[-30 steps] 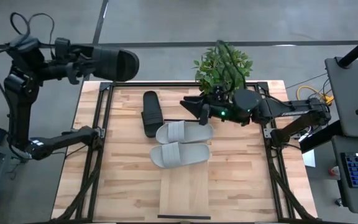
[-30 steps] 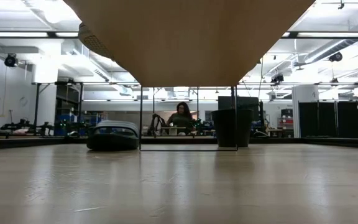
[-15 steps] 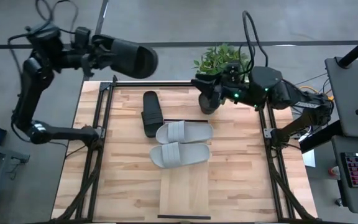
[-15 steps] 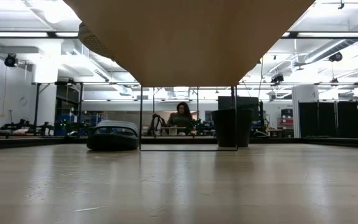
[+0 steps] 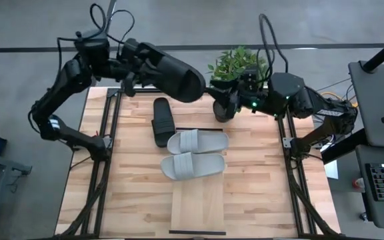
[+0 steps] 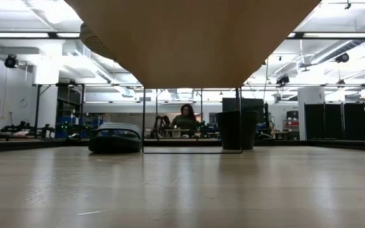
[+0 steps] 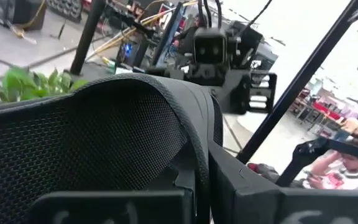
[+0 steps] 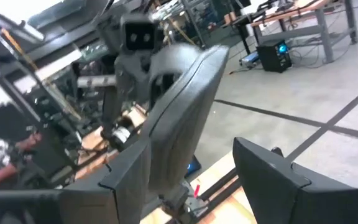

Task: Pick and place slides into the shelf
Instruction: Put the left black slipper on the shelf

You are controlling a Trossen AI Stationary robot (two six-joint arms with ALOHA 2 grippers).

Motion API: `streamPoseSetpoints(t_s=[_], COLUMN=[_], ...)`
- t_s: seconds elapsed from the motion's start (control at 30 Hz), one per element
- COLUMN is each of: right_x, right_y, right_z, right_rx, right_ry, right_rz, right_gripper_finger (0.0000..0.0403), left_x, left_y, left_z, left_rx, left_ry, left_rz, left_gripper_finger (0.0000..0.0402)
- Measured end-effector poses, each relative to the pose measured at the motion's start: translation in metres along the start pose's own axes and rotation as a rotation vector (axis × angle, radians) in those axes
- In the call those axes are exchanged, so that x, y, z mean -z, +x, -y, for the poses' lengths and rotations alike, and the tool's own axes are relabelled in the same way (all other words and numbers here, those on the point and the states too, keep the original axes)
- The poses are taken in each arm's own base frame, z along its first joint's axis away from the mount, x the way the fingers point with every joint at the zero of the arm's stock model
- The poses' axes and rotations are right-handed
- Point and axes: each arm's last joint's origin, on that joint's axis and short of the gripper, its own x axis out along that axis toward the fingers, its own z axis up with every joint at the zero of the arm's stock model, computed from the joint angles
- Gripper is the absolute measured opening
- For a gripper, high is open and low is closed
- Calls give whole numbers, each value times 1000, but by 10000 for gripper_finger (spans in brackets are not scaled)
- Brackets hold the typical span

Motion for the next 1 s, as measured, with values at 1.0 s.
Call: streamPoseSetpoints(t_s=[1.0], right_x=[20], right_y=[26], right_z=[-15], right_rx=[-66], right_ry=[49], right_rz=[11], right_gripper_finger=[266], left_x=[4], left_y=[18], left_z=[5], left_rx=[28], left_ry=[3], left_rz=[-14], left_gripper_finger=[0])
